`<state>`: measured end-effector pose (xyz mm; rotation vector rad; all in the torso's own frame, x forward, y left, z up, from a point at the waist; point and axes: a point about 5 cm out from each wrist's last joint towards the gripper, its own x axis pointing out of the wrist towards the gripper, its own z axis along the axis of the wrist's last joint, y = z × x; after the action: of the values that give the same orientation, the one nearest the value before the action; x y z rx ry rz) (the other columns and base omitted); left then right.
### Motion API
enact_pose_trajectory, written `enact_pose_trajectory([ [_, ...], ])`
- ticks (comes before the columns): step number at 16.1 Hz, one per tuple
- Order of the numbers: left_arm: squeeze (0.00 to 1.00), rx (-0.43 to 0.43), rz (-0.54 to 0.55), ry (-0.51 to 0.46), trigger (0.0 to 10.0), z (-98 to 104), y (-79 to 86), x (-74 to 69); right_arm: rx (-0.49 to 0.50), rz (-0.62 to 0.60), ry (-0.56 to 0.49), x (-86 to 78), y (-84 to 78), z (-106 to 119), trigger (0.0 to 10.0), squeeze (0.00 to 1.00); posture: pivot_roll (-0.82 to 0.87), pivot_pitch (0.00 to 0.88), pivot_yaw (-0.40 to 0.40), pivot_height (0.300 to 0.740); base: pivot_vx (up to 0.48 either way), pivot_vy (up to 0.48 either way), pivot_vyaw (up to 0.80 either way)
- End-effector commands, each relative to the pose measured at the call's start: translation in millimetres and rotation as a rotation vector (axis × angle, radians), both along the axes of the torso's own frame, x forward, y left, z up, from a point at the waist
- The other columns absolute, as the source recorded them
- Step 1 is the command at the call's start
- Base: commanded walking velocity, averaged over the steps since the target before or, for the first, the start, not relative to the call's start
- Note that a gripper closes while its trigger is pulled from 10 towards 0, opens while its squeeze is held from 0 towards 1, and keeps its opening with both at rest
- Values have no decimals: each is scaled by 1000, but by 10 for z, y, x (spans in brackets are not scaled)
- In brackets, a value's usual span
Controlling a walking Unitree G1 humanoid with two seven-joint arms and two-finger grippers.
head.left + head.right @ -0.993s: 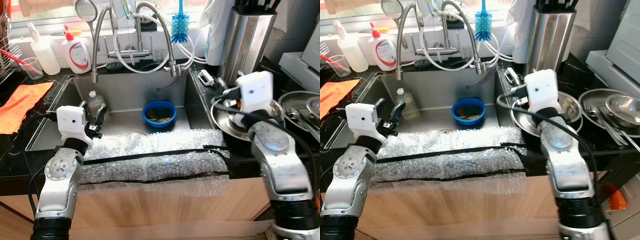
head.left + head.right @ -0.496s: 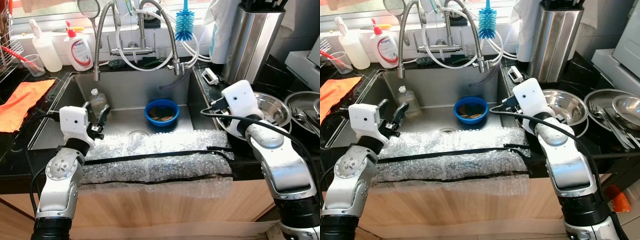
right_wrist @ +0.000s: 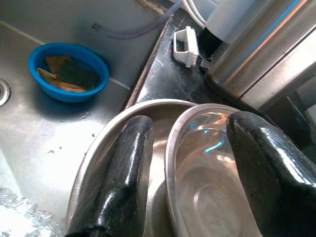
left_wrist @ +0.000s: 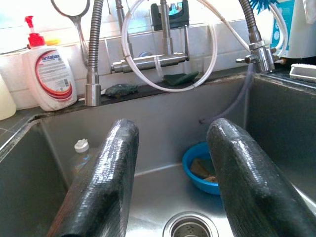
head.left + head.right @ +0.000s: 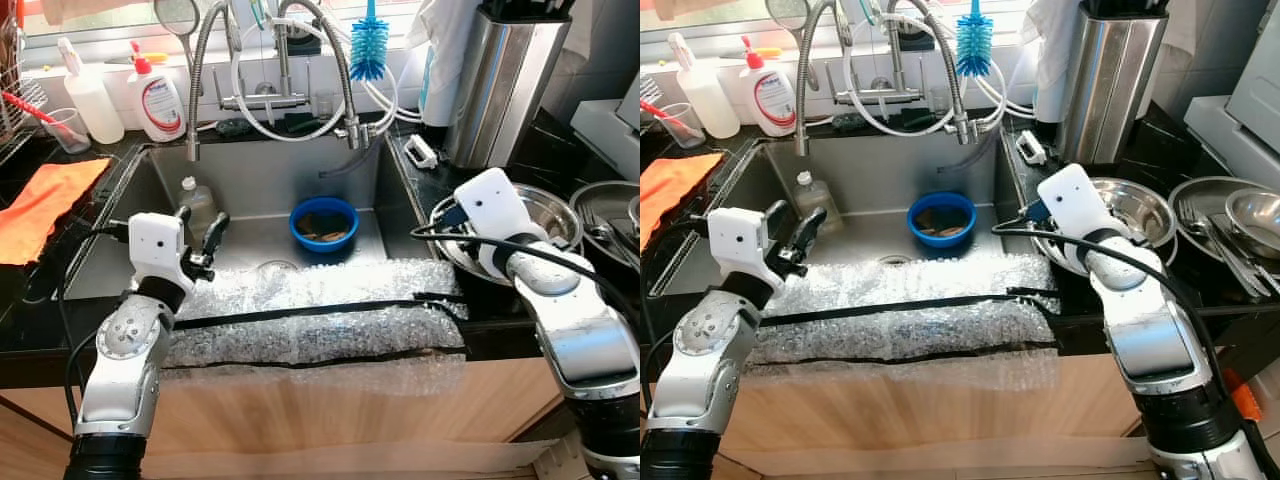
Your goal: Kitchen organization
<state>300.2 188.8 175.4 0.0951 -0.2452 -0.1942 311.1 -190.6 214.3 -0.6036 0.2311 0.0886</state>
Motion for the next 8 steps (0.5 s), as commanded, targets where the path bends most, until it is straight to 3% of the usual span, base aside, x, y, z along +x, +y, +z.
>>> enact_pose_trajectory([
  [1, 0, 8, -11, 4, 10000, 23, -3, 14, -11, -3, -5, -25, 14, 45, 10000, 0, -120, 0, 89, 740, 0, 0, 0],
  [8, 0, 8, -23, 15, 10000, 15, -16, 29, -46, -47, 35, -62, -49, -17, 10000, 0, -125, 0, 93, 740, 0, 0, 0],
])
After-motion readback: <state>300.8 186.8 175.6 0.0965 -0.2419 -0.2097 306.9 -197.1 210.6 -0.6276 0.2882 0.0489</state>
